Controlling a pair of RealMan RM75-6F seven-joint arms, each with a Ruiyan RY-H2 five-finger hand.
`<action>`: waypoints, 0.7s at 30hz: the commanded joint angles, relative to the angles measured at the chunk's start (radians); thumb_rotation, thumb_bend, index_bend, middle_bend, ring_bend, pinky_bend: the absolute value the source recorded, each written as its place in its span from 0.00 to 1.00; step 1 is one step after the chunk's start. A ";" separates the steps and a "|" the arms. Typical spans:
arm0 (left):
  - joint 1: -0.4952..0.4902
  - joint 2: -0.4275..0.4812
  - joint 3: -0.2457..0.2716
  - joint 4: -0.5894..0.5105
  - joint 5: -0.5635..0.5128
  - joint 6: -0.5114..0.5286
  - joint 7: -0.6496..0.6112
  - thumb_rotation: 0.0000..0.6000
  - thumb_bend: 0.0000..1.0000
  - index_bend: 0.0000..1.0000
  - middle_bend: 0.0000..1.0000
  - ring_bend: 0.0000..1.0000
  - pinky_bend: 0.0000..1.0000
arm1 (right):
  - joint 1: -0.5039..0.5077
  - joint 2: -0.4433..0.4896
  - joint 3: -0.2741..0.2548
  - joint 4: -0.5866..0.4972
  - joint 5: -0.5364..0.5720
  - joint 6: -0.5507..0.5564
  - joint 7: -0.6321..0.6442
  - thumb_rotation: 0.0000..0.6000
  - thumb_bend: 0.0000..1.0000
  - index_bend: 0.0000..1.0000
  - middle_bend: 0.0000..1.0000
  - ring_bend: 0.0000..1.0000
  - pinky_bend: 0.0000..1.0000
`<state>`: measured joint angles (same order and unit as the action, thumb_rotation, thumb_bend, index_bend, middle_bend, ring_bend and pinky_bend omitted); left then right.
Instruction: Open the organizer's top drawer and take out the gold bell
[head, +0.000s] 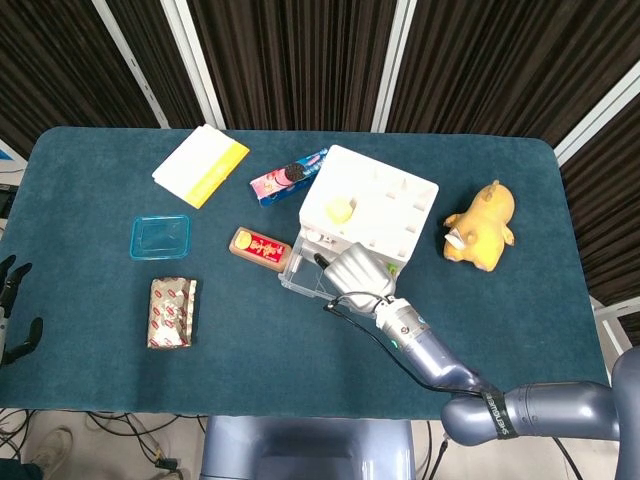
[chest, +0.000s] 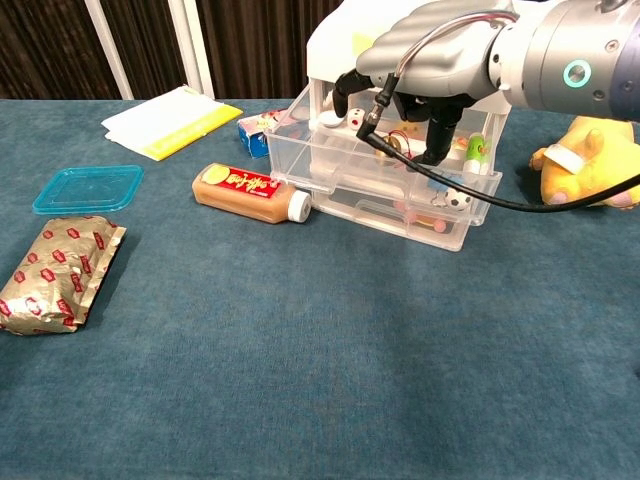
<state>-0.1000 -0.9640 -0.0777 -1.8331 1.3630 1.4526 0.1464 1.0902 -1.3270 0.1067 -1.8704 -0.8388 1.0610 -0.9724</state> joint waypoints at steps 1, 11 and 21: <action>0.000 -0.001 0.001 0.001 0.001 0.000 0.000 1.00 0.42 0.07 0.00 0.00 0.00 | 0.000 -0.003 0.001 -0.002 0.004 -0.001 0.005 1.00 0.29 0.22 0.99 1.00 1.00; 0.000 -0.001 0.001 0.002 0.001 -0.001 0.001 1.00 0.42 0.07 0.00 0.00 0.00 | 0.006 -0.010 -0.001 0.007 0.019 -0.013 0.020 1.00 0.29 0.22 0.99 1.00 1.00; -0.001 -0.001 0.002 0.001 0.000 -0.002 0.003 1.00 0.42 0.07 0.00 0.00 0.00 | 0.009 -0.011 -0.008 0.018 0.032 -0.006 0.015 1.00 0.29 0.22 0.99 1.00 1.00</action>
<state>-0.1006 -0.9652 -0.0765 -1.8326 1.3625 1.4508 0.1494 1.0995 -1.3373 0.0988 -1.8527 -0.8066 1.0547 -0.9570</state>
